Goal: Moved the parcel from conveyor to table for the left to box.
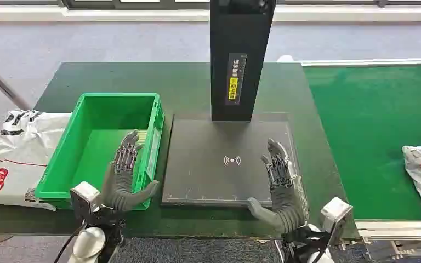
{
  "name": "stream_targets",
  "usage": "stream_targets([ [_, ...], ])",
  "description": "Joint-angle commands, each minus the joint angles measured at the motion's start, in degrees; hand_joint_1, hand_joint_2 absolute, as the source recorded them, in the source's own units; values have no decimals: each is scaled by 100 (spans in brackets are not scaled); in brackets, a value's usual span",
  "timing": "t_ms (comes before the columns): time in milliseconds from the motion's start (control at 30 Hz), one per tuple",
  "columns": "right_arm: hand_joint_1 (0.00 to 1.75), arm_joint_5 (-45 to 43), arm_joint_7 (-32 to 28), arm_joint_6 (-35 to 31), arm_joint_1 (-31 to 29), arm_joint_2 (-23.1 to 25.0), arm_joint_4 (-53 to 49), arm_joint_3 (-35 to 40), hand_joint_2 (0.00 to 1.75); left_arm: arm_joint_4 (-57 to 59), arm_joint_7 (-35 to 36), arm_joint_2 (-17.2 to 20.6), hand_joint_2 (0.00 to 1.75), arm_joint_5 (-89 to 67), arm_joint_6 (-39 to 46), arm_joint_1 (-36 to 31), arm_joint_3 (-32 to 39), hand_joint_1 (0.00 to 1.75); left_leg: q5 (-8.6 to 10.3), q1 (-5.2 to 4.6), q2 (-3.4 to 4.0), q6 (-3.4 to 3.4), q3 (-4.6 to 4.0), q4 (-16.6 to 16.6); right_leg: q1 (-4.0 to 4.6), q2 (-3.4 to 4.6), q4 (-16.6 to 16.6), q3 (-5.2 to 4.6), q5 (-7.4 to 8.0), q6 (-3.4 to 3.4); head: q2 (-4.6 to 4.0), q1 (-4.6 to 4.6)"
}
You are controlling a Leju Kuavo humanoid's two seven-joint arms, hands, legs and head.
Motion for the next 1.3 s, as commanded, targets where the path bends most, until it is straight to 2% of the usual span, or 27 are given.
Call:
stream_targets([
  [33,0,-173,16,-31,-414,-229,560,-40,175,-184,377,12,175,120,-27,33,70,0,1,4,1,2,6,-4,3,8,-8,7,4,1,0,0],
  [67,0,-164,-81,12,-479,-293,521,76,0,-171,376,43,175,171,-48,18,66,0,1,5,6,3,13,-8,4,16,-13,14,7,1,0,0],
  [233,0,-192,-89,47,-480,-325,499,106,0,-36,336,74,175,247,-86,-28,112,0,3,3,0,2,12,-10,3,8,-13,15,5,0,0,0],
  [300,0,-290,147,11,-504,-317,592,120,0,70,435,32,175,493,-71,-27,216,0,3,2,0,2,22,-17,2,12,-17,23,5,0,0,2],
  [333,0,-301,153,47,-526,-357,712,199,0,155,476,25,0,515,-68,-83,202,0,2,1,1,2,17,-13,0,9,-13,20,4,0,0,0],
  [400,0,-194,243,-59,-553,-380,865,247,0,103,476,-34,0,423,42,-106,173,0,3,2,4,3,22,-18,2,13,-20,24,7,0,0,0],
  [467,0,-193,274,-137,-647,-345,1022,255,0,-202,496,-279,0,166,654,-39,297,0,2,3,1,2,15,-10,3,8,-13,18,4,1,0,0],
  [500,0,-196,271,-149,-685,-333,1021,269,0,-299,485,-347,175,-190,1101,-38,325,0,2,5,-1,3,20,-13,4,10,-18,24,6,1,0,0],
  [533,0,-213,262,-144,-754,-334,1009,291,0,-355,527,-405,0,-419,1407,-76,308,0,1,4,2,3,12,-8,4,11,-13,16,6,1,0,0],
  [567,0,-229,253,-142,-825,-330,996,303,175,-376,570,-390,0,-429,1442,-121,280,0,0,4,4,3,8,-3,4,13,-8,12,5,2,0,0],
  [667,0,-273,263,-210,-993,-291,1051,309,175,-318,551,-388,0,-311,1599,-126,356,0,2,2,9,3,8,-5,2,20,-8,9,8,1,0,0],
  [900,0,-259,261,-255,-935,-280,991,328,175,-257,466,-337,0,-249,1597,-34,354,0,3,2,1,2,15,-12,1,11,-13,17,6,-1,0,0],
  [967,0,-258,281,-249,-913,-270,957,282,175,-171,452,-537,0,-339,2029,-70,502,0,2,1,-2,2,23,-17,1,10,-16,25,4,0,0,2],
  [1033,0,-264,300,-277,-937,-237,933,200,175,-76,473,-577,0,-170,2075,-161,511,0,0,1,0,2,14,-8,1,10,-9,17,3,1,0,0],
  [1167,0,-183,352,-340,-983,-223,885,154,175,310,375,-539,0,50,2098,-439,430,0,6,0,-15,3,15,-12,0,-2,-11,21,4,1,0,0],
  [1200,0,-134,342,-324,-982,-240,871,158,175,419,92,-518,0,-187,2484,-537,381,0,10,-1,-19,3,21,-18,-1,-3,-17,27,7,1,0,0],
  [1300,0,-136,257,-364,-829,-328,815,35,175,487,221,-375,0,-58,2435,-553,83,0,11,0,-23,3,13,-13,-1,-11,-13,21,6,1,0,2],
])
